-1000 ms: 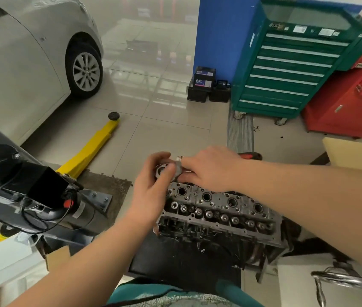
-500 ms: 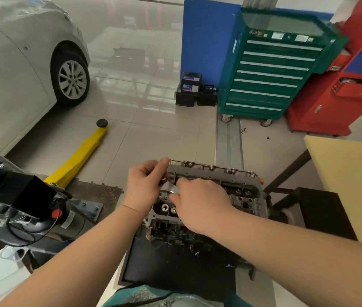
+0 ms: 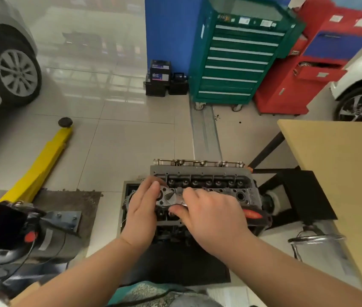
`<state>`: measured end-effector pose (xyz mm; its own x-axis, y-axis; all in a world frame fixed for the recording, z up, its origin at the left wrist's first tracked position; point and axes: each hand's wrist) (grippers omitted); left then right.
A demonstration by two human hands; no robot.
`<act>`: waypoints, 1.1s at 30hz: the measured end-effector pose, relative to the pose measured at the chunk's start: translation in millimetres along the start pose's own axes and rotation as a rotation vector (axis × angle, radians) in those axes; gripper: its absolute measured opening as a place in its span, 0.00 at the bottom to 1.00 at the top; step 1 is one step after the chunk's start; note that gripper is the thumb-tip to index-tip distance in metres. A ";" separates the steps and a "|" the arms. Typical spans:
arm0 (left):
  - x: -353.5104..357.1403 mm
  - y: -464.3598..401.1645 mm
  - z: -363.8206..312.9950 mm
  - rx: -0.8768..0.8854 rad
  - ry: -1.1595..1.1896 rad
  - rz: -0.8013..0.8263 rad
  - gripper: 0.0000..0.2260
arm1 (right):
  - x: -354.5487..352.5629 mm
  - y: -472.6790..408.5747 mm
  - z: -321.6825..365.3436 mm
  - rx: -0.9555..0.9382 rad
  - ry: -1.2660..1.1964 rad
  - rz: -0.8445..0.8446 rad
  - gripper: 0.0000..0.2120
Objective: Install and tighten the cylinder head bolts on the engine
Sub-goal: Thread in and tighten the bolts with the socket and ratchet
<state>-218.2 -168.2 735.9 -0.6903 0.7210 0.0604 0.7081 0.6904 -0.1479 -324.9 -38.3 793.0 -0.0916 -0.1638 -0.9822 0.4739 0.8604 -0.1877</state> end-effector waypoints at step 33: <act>-80.5 -3.1 125.6 -0.581 -0.430 0.397 0.41 | -8.1 -69.2 66.9 0.144 -0.149 0.423 0.17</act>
<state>-183.5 -235.8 607.5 -0.2859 0.9135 -0.2896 0.7938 0.3950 0.4624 -298.3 -128.8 813.9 0.2579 0.1105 -0.9598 0.5603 0.7922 0.2417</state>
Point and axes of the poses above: each hand's wrist, its own y-axis away from the middle knuckle, its own x-axis out of the palm, z = x × y, and after that the axes turned 8 degrees about x, right-handed
